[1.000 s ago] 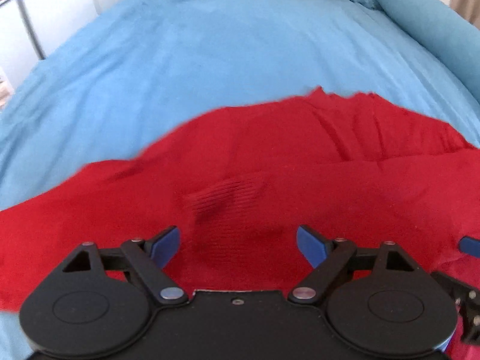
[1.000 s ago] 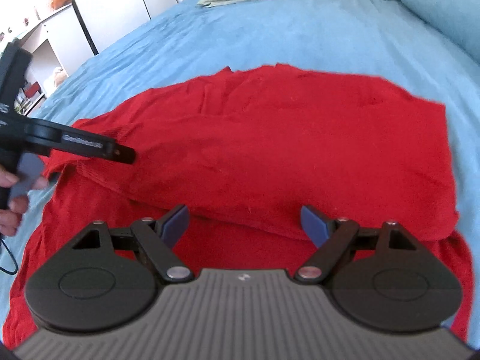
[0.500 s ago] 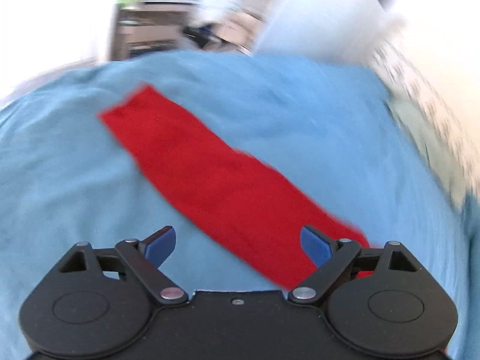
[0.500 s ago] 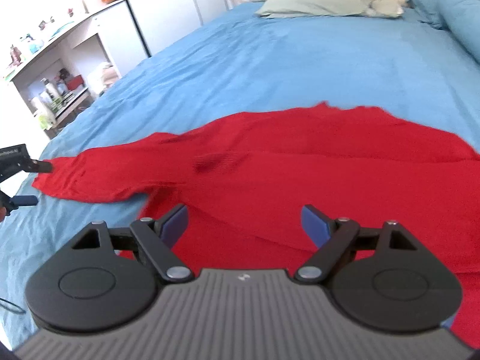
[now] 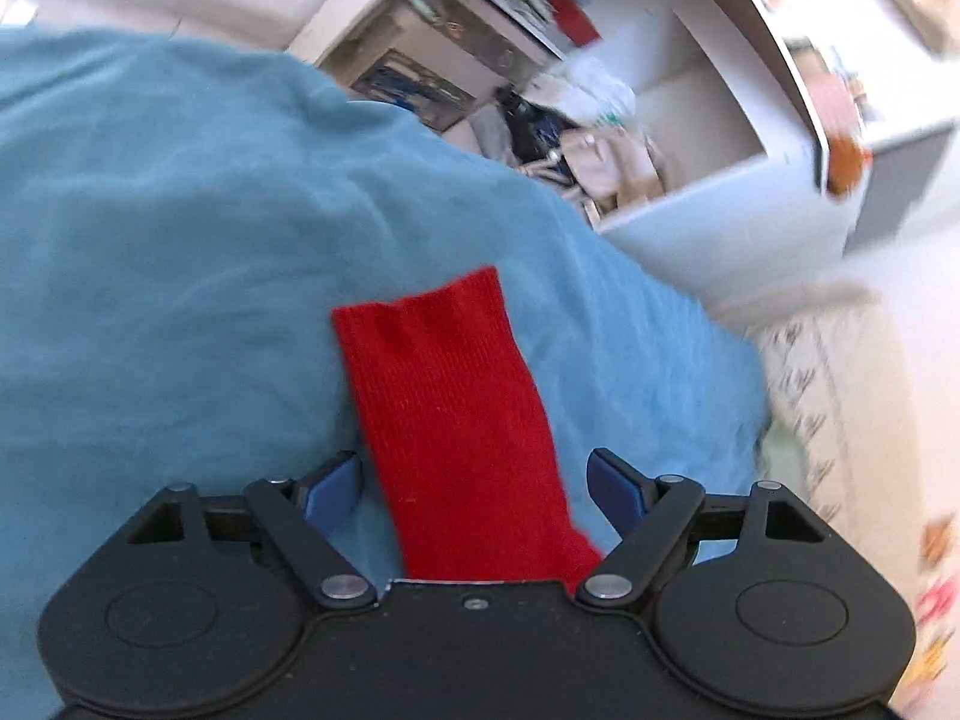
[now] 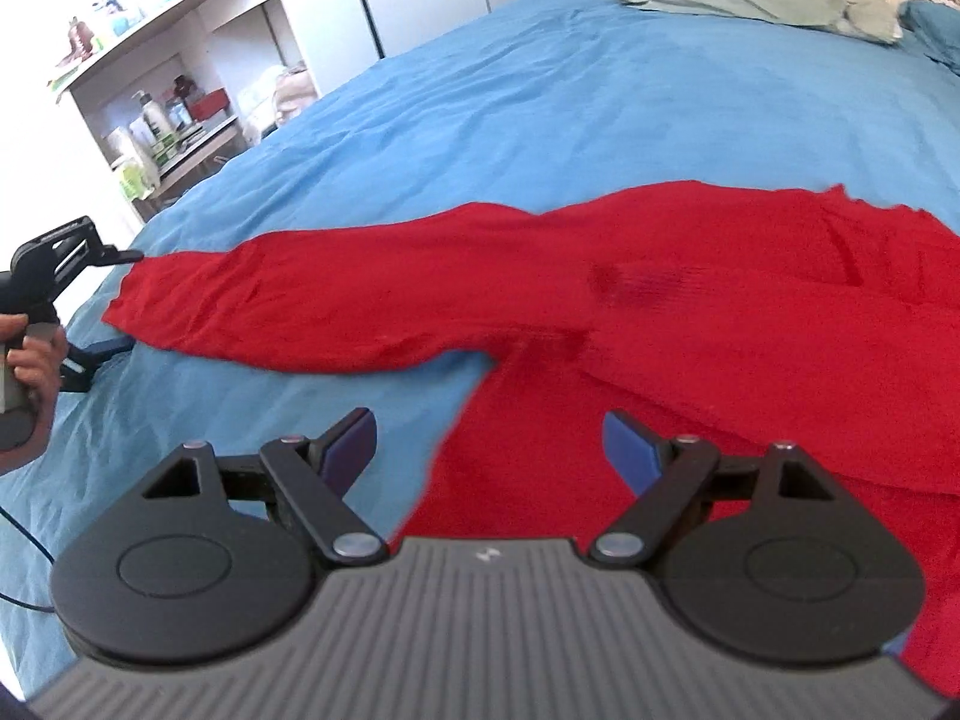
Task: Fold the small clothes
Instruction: 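Close the left gripper on the sleeve end and lift it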
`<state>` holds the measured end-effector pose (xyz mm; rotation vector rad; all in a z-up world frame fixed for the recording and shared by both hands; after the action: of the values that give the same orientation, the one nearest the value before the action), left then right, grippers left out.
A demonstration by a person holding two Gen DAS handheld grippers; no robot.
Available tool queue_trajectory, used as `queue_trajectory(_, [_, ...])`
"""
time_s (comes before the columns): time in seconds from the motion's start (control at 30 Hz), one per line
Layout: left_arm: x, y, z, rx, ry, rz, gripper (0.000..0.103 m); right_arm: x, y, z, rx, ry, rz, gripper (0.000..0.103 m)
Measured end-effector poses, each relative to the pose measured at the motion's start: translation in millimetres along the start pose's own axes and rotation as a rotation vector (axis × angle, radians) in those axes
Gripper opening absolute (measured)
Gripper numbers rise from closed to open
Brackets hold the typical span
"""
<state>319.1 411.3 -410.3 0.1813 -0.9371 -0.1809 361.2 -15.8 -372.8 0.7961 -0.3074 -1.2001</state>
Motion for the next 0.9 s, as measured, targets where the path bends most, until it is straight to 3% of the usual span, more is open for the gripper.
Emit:
queue_trajectory(0.13, [-2, 5, 0, -0.002, 0.013, -0.002, 0.076, -14, 2, -9, -0.008, 0.0, 0.01, 0.098])
queue_trajectory(0.23, [7, 10, -10, -0.014, 0.044, -0.052, 0.056, -20, 4, -13, -0.01, -0.003, 0.017, 0.098])
queue_trajectory(0.27, [11, 10, -14, -0.038, 0.07, -0.095, 0.021, -21, 5, -13, -0.007, -0.003, 0.018, 0.098])
queue_trajectory(0.3, [14, 9, -19, -0.06, 0.1, -0.125, 0.005, -22, 5, -14, -0.006, -0.003, 0.018, 0.098])
queue_trajectory(0.47, [21, 4, -15, -0.039, 0.116, -0.176, 0.005, -23, 6, -13, -0.005, -0.013, 0.012, 0.098])
queue_trajectory(0.63, [53, -7, 2, -0.009, 0.111, -0.34, 0.005, -17, 8, -9, 0.004, -0.029, 0.006, 0.098])
queue_trajectory(0.77, [103, -35, 14, -0.005, 0.053, -0.511, 0.005, -4, 11, 0, 0.02, -0.035, -0.032, 0.098])
queue_trajectory(0.9, [161, -87, 14, -0.058, -0.046, -0.658, 0.005, 18, 14, 13, 0.033, -0.065, -0.055, 0.098])
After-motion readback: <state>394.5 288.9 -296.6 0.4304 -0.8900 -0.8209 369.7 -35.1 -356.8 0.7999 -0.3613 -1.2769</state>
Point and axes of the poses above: each gripper's, at about its wrist camera, not at the fingertips, and z roughly against the way its jaws point, x to its right, y to its top, the point moved 2 cm from there along -z, roughly the way its jaws point, and after that the axes turned 3 degrees about -y, right-handed, at the moved point
